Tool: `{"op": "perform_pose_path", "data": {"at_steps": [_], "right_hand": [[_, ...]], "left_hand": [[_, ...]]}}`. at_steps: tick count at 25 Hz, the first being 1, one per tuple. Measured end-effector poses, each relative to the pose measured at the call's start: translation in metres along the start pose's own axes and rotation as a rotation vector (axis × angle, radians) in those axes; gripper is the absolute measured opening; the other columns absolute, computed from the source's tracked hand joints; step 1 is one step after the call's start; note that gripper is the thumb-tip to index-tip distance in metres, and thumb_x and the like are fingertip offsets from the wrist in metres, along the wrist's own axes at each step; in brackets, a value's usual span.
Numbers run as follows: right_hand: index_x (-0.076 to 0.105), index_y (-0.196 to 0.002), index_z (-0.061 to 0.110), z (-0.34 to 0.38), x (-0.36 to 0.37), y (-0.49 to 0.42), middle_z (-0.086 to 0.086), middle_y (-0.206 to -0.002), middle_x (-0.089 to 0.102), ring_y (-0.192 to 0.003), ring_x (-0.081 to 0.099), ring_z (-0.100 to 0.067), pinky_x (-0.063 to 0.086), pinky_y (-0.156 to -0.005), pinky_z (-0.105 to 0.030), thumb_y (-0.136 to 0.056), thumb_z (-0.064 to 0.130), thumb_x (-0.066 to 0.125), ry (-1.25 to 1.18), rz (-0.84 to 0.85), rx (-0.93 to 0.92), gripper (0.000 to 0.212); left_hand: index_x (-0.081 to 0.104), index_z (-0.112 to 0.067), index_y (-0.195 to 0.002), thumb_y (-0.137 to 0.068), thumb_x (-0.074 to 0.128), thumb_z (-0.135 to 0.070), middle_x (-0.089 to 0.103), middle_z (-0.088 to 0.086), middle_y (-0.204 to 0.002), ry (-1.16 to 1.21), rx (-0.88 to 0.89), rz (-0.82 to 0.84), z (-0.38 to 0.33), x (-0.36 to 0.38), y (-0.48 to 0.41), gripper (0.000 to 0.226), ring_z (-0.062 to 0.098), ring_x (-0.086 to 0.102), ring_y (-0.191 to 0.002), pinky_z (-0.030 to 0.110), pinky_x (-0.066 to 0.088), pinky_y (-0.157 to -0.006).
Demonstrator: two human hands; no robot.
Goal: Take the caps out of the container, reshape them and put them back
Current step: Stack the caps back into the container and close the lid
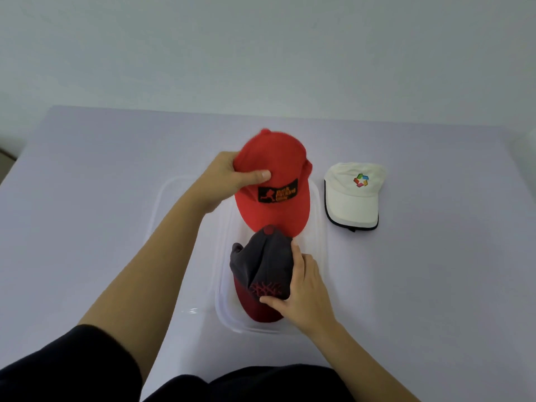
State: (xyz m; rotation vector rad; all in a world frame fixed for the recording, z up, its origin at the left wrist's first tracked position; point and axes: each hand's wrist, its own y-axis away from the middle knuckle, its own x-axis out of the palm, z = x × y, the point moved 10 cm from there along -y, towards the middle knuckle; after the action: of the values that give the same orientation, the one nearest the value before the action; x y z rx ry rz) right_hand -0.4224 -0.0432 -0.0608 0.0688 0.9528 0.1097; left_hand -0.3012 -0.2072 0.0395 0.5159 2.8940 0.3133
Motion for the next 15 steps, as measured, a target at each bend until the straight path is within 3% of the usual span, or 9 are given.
{"op": "perform_pose_path", "data": {"at_steps": [3,7,9,12,15], "right_hand": [[0.005,-0.145,0.019,0.005,-0.008,0.007,-0.006,-0.117,0.041,-0.1,0.055,-0.024,0.055,-0.077,-0.031,-0.057,0.066,0.069,0.042,-0.114,-0.08,0.118],[-0.005,-0.144,0.027,0.003,-0.006,0.005,-0.002,-0.12,0.035,-0.103,0.051,-0.023,0.055,-0.077,-0.031,-0.061,0.073,0.058,0.027,-0.098,-0.067,0.114],[-0.014,-0.141,0.034,0.001,-0.002,0.001,-0.006,-0.126,0.039,-0.11,0.048,-0.024,0.052,-0.083,-0.031,-0.062,0.073,0.059,0.023,-0.032,-0.04,0.114],[-0.022,-0.139,0.037,-0.005,0.0,-0.005,-0.006,-0.134,0.034,-0.12,0.04,-0.021,0.047,-0.091,-0.031,-0.064,0.072,0.061,0.033,0.069,0.001,0.118],[-0.019,-0.145,0.026,-0.013,-0.004,-0.013,-0.007,-0.137,0.033,-0.122,0.039,-0.022,0.043,-0.096,-0.033,-0.063,0.075,0.058,0.102,0.079,0.035,0.123]], "left_hand": [[0.071,-0.015,-0.098,-0.08,0.073,-0.022,0.074,0.003,-0.088,-0.091,-0.232,0.189,0.066,0.027,-0.003,0.019,0.018,0.068,-0.075,0.03,0.05,-0.066],[0.063,-0.003,-0.099,-0.073,0.076,-0.028,0.063,0.014,-0.092,-0.193,-0.505,0.421,0.145,0.048,0.005,0.038,0.03,0.056,-0.081,0.042,0.046,-0.073],[0.061,0.001,-0.107,-0.075,0.072,-0.04,0.063,0.01,-0.106,-0.156,-0.539,0.436,0.158,0.051,0.005,0.053,0.03,0.058,-0.093,0.05,0.048,-0.089],[0.051,-0.018,-0.131,-0.084,0.047,-0.065,0.061,0.003,-0.128,-0.059,-0.561,0.426,0.153,0.056,0.008,0.067,0.023,0.058,-0.117,0.041,0.045,-0.102],[0.038,-0.016,-0.137,-0.094,0.037,-0.055,0.048,0.005,-0.136,-0.149,-0.48,0.265,0.14,0.047,0.004,0.058,0.021,0.051,-0.118,0.035,0.042,-0.1]]}}
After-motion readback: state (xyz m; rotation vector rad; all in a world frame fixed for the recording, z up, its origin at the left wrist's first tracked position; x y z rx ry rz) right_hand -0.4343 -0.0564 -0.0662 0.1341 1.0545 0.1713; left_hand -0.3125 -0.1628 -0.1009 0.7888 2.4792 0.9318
